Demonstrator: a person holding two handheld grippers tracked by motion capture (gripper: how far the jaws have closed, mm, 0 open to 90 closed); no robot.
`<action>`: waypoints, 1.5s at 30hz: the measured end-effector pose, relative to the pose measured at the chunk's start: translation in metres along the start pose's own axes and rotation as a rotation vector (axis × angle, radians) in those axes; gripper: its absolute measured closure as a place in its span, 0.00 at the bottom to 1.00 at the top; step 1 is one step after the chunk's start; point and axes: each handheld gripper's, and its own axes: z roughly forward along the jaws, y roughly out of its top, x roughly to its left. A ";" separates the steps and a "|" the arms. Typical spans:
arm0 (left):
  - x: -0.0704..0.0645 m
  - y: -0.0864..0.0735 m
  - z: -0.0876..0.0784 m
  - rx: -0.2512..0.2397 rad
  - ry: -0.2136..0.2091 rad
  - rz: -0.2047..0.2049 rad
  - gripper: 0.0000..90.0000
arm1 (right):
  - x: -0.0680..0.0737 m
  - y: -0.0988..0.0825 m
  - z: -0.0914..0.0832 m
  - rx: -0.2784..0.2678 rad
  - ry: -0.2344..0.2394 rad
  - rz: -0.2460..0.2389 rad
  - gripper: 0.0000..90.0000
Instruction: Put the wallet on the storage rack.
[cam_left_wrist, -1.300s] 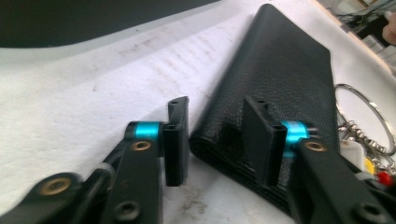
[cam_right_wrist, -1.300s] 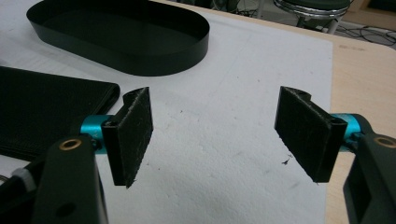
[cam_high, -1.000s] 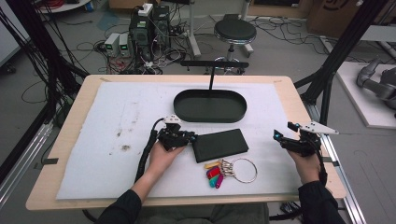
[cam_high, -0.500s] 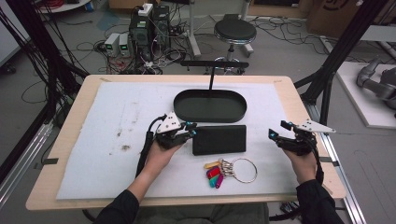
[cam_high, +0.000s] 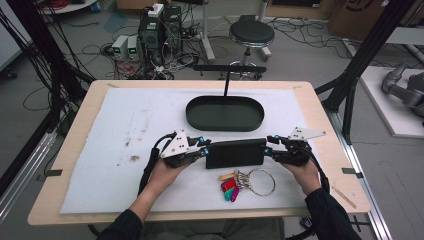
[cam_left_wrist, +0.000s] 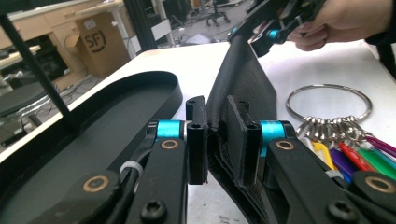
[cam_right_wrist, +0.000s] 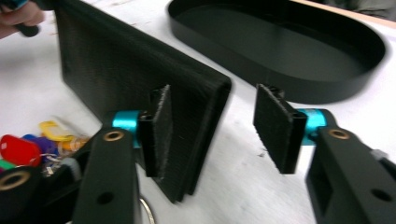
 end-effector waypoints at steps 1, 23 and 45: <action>0.000 0.000 0.000 0.000 0.000 0.000 0.86 | 0.000 0.000 0.000 0.000 0.000 0.000 0.59; 0.002 -0.013 0.019 0.081 -0.086 -0.186 0.75 | 0.007 -0.003 -0.011 -0.006 0.017 -0.123 0.76; 0.006 -0.008 0.013 0.015 -0.059 -0.163 0.83 | -0.017 -0.011 -0.033 -0.085 -0.202 0.047 0.53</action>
